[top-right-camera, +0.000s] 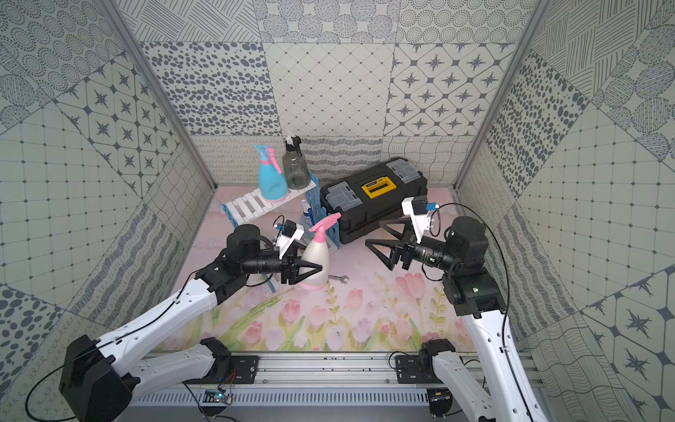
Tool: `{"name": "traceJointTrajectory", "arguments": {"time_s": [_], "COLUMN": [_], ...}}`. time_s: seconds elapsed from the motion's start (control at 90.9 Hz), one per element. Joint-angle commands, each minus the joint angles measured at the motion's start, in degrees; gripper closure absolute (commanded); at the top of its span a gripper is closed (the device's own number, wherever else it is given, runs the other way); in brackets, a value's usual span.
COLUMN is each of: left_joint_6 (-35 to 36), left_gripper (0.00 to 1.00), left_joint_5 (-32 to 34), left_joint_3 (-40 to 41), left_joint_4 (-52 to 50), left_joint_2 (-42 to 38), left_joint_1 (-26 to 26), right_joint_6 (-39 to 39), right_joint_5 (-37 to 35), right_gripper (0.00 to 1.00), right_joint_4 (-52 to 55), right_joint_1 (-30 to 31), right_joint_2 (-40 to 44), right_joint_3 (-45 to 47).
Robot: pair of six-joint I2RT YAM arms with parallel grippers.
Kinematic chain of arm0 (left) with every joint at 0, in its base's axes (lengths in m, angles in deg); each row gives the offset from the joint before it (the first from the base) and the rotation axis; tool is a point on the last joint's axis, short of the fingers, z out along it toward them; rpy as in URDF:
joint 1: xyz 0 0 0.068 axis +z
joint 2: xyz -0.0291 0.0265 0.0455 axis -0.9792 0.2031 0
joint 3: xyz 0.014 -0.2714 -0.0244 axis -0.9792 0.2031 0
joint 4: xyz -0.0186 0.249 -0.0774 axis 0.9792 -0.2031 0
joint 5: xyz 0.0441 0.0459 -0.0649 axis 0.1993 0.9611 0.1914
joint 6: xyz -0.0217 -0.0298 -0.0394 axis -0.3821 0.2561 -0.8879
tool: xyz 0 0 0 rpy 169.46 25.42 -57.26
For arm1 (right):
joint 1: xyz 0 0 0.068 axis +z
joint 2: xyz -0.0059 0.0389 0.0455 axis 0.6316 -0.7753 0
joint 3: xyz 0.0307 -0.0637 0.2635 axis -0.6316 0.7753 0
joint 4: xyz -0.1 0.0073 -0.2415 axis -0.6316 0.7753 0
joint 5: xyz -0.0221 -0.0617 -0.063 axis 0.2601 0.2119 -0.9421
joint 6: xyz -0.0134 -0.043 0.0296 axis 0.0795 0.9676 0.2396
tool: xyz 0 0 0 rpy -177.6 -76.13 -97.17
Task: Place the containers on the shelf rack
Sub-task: 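Pick up a container from the center of the board.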
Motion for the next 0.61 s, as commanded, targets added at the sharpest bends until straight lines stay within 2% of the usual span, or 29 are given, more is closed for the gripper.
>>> {"name": "traceJointTrajectory", "arguments": {"time_s": [0.0, 0.22, 0.451, 0.594], "left_joint_6": [-8.63, -12.35, -13.45, -13.82], "left_gripper": [0.54, 0.54, 0.55, 0.55], "left_joint_5": [-21.19, -24.33, -24.83, -25.25], "left_joint_3": [-1.91, -1.31, -1.44, -1.71], "left_joint_4": [6.93, 11.71, 12.01, 12.18], "left_joint_2": [2.59, 3.55, 3.27, 3.26], "left_joint_1": [0.98, 0.96, 0.62, 0.14], "right_joint_6": [0.44, 1.22, 0.80, 0.80], "right_joint_5": [7.10, 9.60, 10.47, 10.62], "right_gripper": [0.03, 0.04, 0.21, 0.26], "right_joint_4": [-5.08, -7.59, -9.74, -10.24], "right_joint_1": [1.30, 4.80, 9.30, 10.55], "right_joint_2": [-3.89, -10.23, -16.57, -18.51], "right_joint_3": [-1.99, -4.87, -9.14, -10.20]}}
